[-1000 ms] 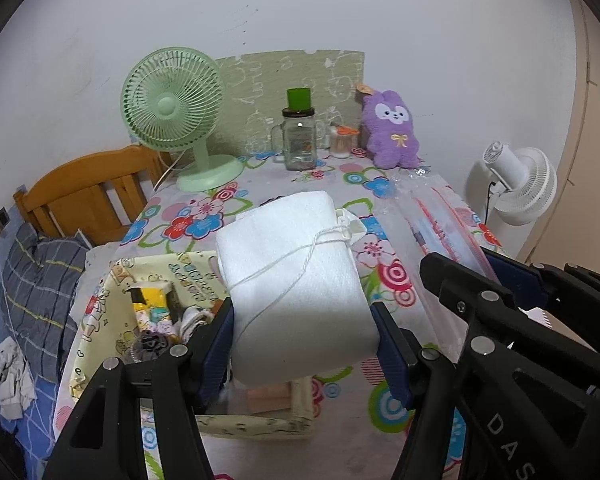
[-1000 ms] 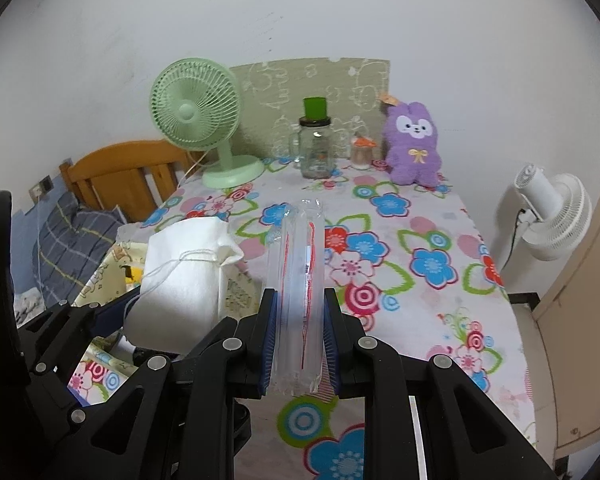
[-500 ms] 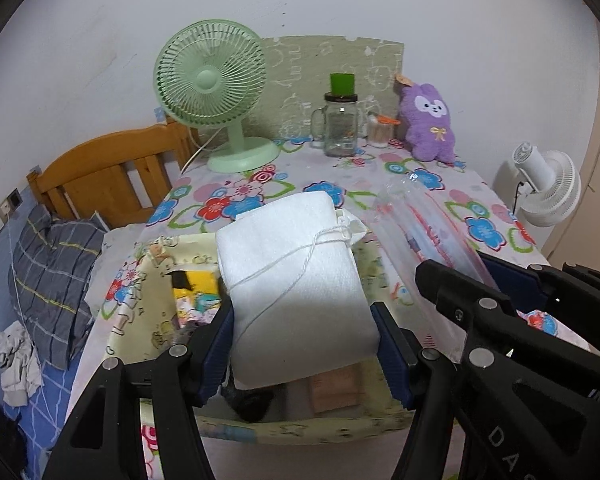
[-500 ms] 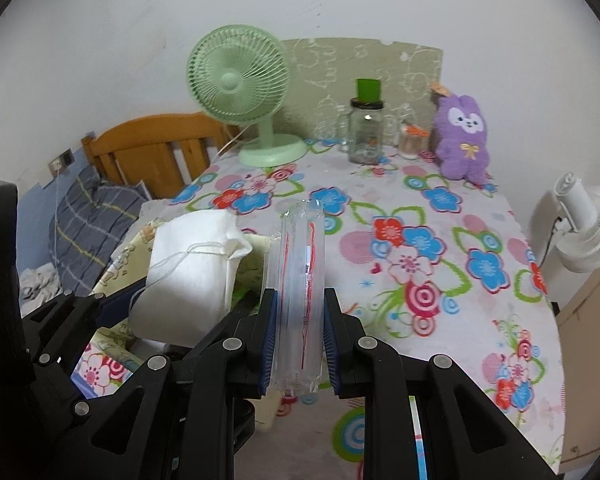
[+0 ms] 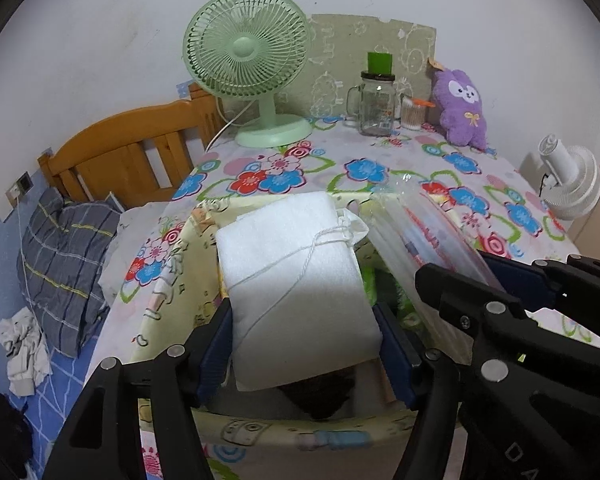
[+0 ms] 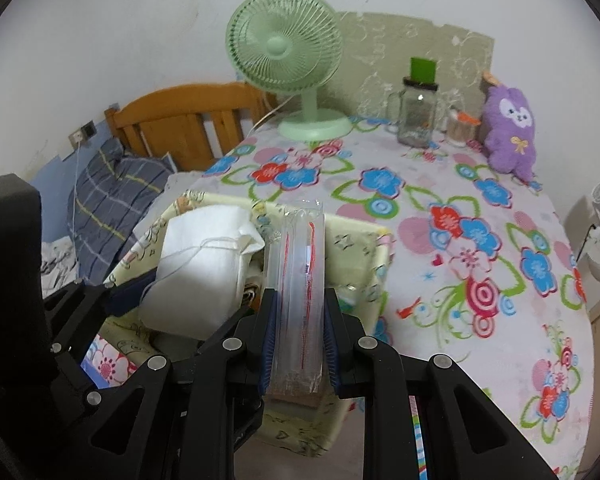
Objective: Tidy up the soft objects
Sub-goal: 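Lower both held items into the box and open both grippers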
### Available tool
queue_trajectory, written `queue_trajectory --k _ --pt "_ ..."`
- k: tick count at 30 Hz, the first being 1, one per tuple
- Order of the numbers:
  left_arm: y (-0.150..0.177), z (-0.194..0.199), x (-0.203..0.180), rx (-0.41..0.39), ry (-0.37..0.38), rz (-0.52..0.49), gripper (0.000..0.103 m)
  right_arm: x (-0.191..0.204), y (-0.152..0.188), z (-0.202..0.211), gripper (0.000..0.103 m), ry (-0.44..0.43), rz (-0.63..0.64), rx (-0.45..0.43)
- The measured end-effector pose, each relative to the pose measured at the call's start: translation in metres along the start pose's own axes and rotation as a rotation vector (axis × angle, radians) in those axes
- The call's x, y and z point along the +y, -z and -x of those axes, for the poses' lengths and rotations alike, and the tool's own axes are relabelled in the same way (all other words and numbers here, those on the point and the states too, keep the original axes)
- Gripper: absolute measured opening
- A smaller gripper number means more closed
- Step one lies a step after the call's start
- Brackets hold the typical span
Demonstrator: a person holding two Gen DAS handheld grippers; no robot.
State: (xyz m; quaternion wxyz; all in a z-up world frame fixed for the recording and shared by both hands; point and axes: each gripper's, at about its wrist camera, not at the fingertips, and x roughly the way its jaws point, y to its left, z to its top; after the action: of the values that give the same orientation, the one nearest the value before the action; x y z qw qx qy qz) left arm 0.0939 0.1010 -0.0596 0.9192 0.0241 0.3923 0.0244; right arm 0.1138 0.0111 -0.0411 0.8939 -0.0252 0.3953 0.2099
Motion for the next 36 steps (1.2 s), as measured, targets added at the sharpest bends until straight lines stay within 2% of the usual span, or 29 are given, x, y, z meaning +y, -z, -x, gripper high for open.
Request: queue_trajectory --k 5,10,19,23,25,27,36 --pt "0.002 -0.002 0.008 0.003 -0.005 0.000 0.074 0.009 0.000 -0.009 0.025 -0.015 0.010 0.020" --pt "0.005 0.000 0.017 0.003 -0.004 0.012 0.087 0.019 -0.001 -0.015 0.024 -0.035 0.037 0.028" --pt "0.008 0.000 0.026 0.009 -0.003 0.047 0.091 0.026 -0.005 -0.022 0.025 -0.056 0.047 0.034" --pt "0.008 0.000 0.026 0.010 0.011 0.049 0.092 0.025 -0.005 -0.023 0.034 -0.060 0.045 0.039" --pt "0.008 0.000 0.026 0.013 0.020 0.057 0.093 0.025 -0.005 -0.023 0.043 -0.058 0.041 0.042" --pt "0.008 0.000 0.025 0.017 0.027 0.063 0.095 0.022 -0.004 -0.021 0.060 -0.047 0.031 0.039" --pt "0.005 0.009 0.013 0.010 0.066 0.069 0.096 0.007 0.000 0.001 0.069 -0.016 0.018 0.011"
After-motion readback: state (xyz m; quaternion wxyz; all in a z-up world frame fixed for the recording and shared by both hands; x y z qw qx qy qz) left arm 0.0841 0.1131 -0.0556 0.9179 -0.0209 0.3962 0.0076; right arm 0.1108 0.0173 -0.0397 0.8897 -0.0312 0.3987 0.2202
